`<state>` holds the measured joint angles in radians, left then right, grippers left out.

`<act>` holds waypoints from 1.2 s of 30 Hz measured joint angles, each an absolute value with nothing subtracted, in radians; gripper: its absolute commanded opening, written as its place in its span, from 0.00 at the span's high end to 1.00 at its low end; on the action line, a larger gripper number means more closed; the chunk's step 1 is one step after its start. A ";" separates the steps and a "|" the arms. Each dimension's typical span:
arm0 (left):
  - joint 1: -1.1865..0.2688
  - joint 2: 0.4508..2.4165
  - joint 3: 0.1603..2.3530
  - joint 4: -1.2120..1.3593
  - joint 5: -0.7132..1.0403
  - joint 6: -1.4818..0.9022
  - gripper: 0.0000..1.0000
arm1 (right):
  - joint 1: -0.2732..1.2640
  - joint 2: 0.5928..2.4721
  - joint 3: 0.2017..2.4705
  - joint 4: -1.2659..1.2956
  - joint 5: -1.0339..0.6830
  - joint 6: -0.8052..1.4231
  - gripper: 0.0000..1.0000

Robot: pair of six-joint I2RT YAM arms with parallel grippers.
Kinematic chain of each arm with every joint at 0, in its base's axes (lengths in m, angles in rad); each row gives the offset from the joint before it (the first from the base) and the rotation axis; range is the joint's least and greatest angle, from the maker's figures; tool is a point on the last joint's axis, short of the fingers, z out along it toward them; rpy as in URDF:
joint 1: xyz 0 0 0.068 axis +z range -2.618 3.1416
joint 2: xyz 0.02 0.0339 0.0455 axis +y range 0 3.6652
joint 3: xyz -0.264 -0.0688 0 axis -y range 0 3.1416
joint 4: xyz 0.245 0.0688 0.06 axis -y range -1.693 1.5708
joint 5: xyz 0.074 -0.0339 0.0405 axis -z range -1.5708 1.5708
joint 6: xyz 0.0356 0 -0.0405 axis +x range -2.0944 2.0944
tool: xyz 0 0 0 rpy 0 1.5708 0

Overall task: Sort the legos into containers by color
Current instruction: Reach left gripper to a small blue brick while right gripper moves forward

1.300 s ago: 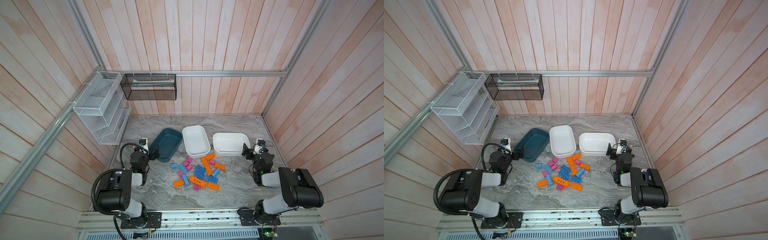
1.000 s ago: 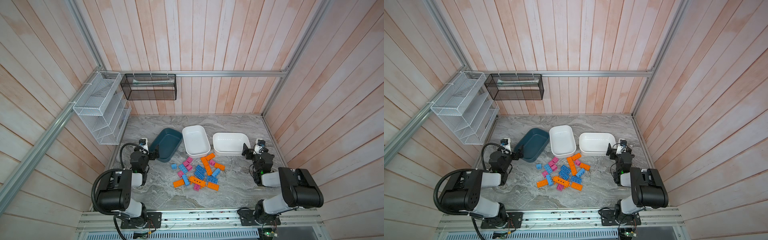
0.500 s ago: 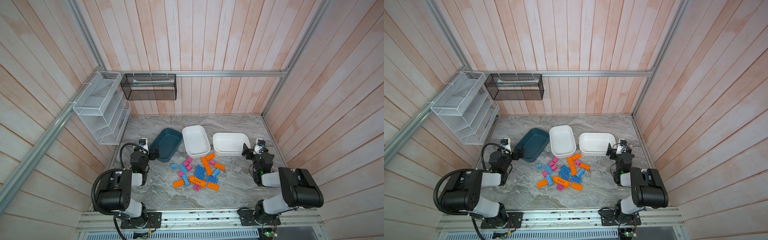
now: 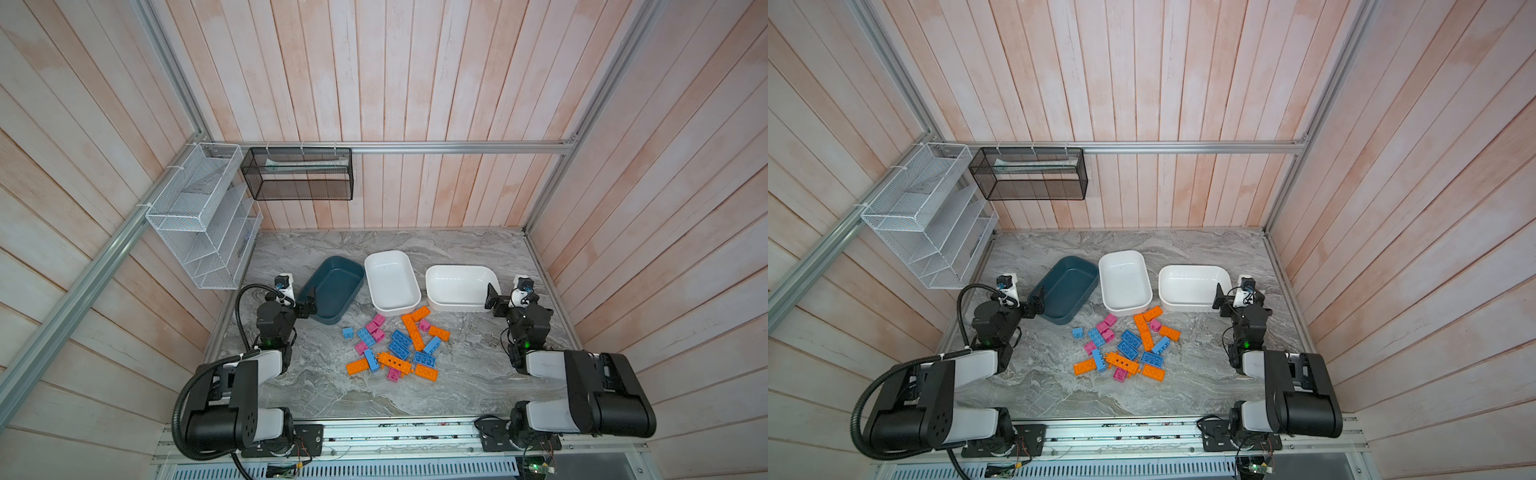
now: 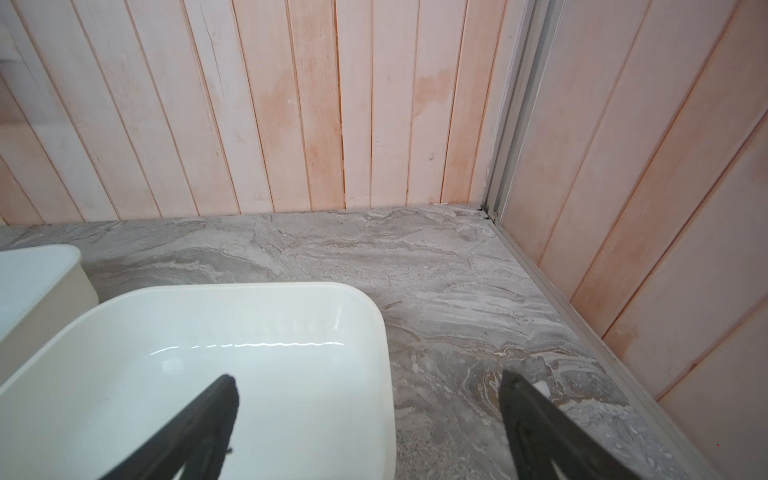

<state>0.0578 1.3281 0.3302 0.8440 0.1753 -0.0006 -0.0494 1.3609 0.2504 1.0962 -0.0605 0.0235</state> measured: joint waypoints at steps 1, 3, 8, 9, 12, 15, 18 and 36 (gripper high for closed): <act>0.058 1.282 0.345 0.795 0.175 0.001 0.00 | -0.049 1.333 0.251 1.082 -0.069 0.022 0.02; 0.058 1.223 0.378 0.706 0.175 0.004 0.00 | -0.049 1.282 0.257 1.039 -0.092 0.021 0.02; 0.056 1.058 0.530 0.405 0.214 0.016 0.01 | -0.049 1.153 0.341 0.848 -0.201 -0.009 0.02; 0.054 1.039 0.562 0.346 0.230 0.020 0.00 | -0.048 1.134 0.358 0.813 -0.220 -0.013 0.02; 0.040 0.994 0.659 0.153 0.299 0.060 0.00 | -0.039 1.062 0.411 0.689 -0.295 -0.031 0.02; 0.007 0.985 0.749 -0.064 0.370 0.134 0.01 | -0.015 1.008 0.453 0.559 -0.367 -0.054 0.02; -0.039 0.986 0.814 -0.267 0.421 0.226 0.03 | 0.010 0.968 0.502 0.407 -0.435 -0.084 0.02; -0.409 1.159 0.794 -0.670 0.322 0.665 0.29 | 0.275 0.936 0.688 -0.125 -0.575 -0.272 0.02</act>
